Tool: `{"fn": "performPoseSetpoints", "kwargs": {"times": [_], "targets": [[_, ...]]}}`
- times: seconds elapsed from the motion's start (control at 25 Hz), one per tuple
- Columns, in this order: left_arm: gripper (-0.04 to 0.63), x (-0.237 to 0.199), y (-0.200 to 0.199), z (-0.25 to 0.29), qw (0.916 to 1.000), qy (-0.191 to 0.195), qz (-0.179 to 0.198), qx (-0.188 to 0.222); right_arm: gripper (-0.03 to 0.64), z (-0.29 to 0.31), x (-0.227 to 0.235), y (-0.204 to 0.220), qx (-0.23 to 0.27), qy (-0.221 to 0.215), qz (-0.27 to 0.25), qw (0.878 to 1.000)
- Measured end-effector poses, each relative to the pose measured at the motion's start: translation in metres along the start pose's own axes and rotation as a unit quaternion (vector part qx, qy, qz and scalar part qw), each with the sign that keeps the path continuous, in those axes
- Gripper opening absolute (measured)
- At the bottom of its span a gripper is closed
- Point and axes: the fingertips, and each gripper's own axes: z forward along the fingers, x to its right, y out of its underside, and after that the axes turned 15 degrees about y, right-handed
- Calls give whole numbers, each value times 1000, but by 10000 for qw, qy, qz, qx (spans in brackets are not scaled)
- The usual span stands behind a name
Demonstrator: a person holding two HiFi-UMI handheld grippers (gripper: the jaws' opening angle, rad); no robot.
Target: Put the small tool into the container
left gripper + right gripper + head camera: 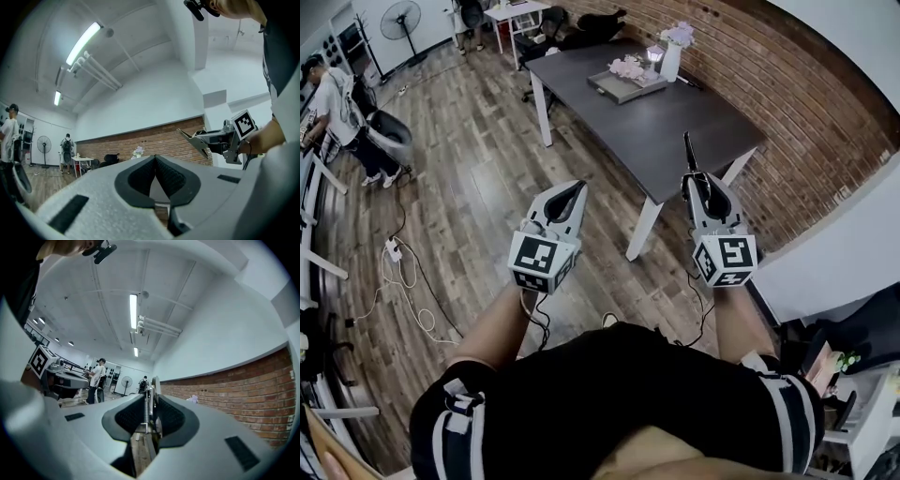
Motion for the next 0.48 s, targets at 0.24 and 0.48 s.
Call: {"fn": "performPoseSetpoints", "kwargs": {"times": [0.24, 0.48], "targets": [[9, -15, -16, 31, 9999, 55, 92, -39, 89, 32, 17, -9, 56, -47, 91, 9999], [9, -25, -20, 65, 9998, 62, 54, -200, 89, 59, 38, -6, 2, -111, 157, 9998]]}}
